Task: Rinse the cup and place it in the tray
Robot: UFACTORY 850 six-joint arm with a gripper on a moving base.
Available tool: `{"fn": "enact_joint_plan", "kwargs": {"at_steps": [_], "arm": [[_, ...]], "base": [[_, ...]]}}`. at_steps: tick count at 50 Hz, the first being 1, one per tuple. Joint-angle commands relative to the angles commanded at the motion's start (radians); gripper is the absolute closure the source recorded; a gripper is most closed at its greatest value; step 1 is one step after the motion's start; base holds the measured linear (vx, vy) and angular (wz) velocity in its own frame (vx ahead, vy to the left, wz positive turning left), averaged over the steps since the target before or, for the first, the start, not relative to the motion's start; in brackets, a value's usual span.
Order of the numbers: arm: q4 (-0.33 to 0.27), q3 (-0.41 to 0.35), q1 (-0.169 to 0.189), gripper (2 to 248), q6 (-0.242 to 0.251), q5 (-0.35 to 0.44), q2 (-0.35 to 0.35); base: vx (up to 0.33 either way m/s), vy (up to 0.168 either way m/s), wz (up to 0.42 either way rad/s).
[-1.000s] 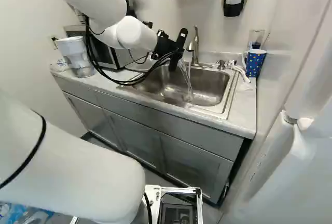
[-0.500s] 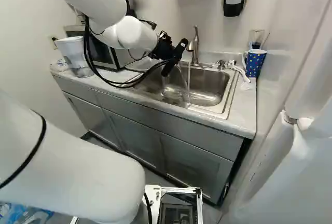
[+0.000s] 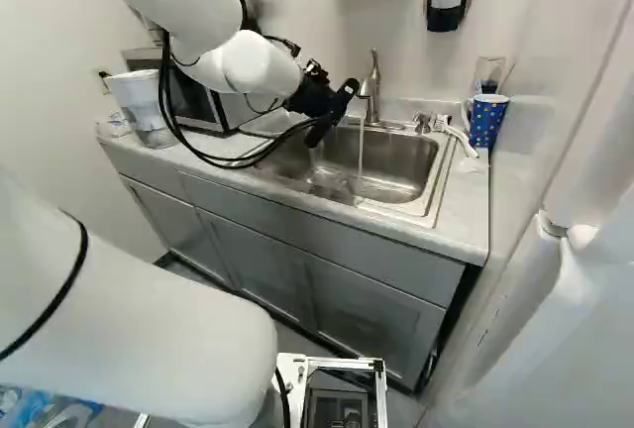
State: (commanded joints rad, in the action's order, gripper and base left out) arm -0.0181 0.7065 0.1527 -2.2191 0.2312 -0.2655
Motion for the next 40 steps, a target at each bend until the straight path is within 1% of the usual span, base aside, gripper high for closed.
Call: {"fn": "enact_joint_plan", "kwargs": {"at_steps": [9,14,23,40], "arm": [[0.0,0.0,0.0,137,0.0,0.0,0.0],[0.0,0.0,0.0,137,0.024,0.0,0.0],[0.0,0.0,0.0,137,0.107,0.0,0.0],[0.0,0.0,0.0,137,0.284,0.0,0.0]], "base": [[0.0,0.0,0.0],[0.0,0.0,0.0],[0.0,0.0,0.0],[0.0,0.0,0.0]]}}
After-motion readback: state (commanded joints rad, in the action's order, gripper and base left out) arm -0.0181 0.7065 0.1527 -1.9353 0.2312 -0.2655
